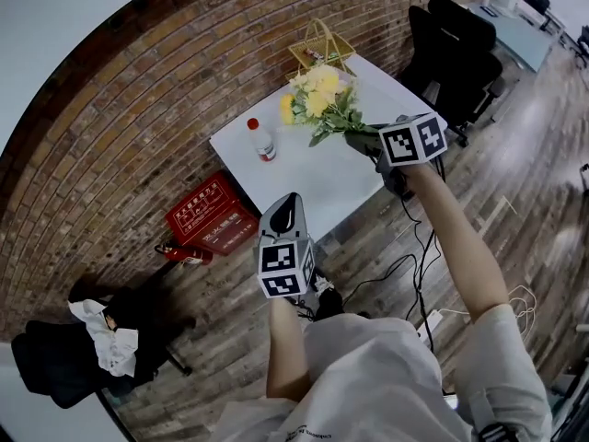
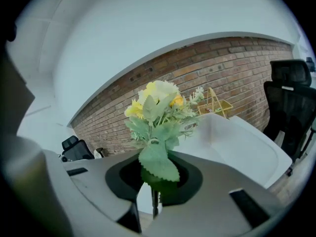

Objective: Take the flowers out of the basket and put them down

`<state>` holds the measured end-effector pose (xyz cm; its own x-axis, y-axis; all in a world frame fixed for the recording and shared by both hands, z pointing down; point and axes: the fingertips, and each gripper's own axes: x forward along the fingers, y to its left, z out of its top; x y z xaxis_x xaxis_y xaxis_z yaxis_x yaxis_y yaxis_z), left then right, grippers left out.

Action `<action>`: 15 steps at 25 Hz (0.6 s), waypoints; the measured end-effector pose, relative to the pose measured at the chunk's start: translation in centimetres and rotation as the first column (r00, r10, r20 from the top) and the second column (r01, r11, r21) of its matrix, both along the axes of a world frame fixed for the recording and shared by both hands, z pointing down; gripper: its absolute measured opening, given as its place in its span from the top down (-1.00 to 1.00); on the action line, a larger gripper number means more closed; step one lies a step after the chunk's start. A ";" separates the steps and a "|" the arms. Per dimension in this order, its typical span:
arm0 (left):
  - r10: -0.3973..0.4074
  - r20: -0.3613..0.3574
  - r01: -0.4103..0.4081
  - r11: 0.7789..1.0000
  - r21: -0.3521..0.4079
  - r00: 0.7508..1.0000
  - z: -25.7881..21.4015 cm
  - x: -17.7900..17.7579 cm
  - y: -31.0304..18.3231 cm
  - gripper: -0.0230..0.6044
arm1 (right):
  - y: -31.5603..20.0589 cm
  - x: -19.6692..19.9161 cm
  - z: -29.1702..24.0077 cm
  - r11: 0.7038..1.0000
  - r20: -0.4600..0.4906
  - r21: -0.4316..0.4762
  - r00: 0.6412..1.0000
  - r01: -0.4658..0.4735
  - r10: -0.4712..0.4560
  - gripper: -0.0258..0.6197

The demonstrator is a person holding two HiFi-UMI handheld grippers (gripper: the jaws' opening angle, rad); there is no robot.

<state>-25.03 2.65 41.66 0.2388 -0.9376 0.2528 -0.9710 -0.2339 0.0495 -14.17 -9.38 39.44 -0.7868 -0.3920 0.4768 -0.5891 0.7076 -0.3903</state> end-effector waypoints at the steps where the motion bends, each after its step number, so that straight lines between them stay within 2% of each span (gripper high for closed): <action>1: -0.004 0.006 0.004 1.000 -0.001 1.000 0.0 0.1 0.8 0.85 | 0.8 0.1 -0.2 1.000 -0.006 0.019 1.000 -0.003 0.003 0.69; 9: -0.032 0.045 0.033 0.999 -0.026 0.998 0.8 -0.7 7.2 0.85 | 8.0 -0.9 1.7 0.999 -0.008 0.039 1.000 0.011 -0.011 0.69; 12: -0.038 0.057 0.041 0.998 -0.043 0.998 1.9 -1.6 8.3 0.85 | 9.7 -1.8 2.7 0.998 -0.017 0.069 1.000 0.010 -0.009 0.69; 15: -0.027 0.066 0.031 0.997 -0.068 0.997 3.4 -2.5 8.4 0.85 | 11.5 -3.0 5.0 0.998 -0.015 0.058 1.000 0.013 -0.012 0.69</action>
